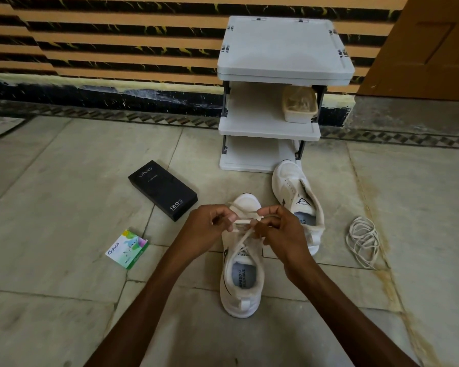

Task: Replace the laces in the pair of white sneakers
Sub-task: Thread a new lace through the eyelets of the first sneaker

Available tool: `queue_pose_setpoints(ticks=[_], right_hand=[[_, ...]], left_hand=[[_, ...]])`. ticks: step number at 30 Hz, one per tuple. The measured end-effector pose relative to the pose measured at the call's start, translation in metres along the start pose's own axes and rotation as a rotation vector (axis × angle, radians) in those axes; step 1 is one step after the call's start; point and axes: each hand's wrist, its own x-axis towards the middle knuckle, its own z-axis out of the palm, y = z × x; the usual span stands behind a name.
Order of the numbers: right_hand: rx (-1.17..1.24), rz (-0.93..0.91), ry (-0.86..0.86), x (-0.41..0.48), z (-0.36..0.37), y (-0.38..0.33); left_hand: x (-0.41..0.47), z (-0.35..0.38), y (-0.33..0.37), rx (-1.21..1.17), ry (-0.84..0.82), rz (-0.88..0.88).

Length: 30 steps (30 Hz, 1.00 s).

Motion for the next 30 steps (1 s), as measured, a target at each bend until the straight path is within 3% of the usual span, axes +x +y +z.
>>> queue_pose_setpoints(ticks=[6,10,14,17,23,28,30], right_hand=[[0.037,-0.029,-0.045,0.004,-0.007,0.000],[0.015,-0.049,-0.071,0.002,-0.007,-0.005],[0.009,-0.038,-0.088,-0.001,-0.008,-0.005],[-0.006,-0.040,-0.063,-0.001,-0.010,-0.004],[0.079,0.003,-0.075,0.000,-0.011,0.000],[0.087,0.005,-0.092,0.000,-0.004,0.001],[0.064,0.010,-0.087,-0.001,-0.003,0.001]], left_hand=[[-0.022,0.010,0.014,0.203,-0.092,0.026],[-0.023,0.035,0.012,0.319,0.051,-0.070],[-0.018,0.046,0.008,0.301,0.182,-0.027],[-0.015,0.046,0.006,0.273,0.144,0.022],[-0.017,0.024,0.006,0.025,0.138,-0.087],[-0.016,0.019,0.013,0.190,0.244,0.032],[-0.015,0.021,0.017,0.099,0.253,0.009]])
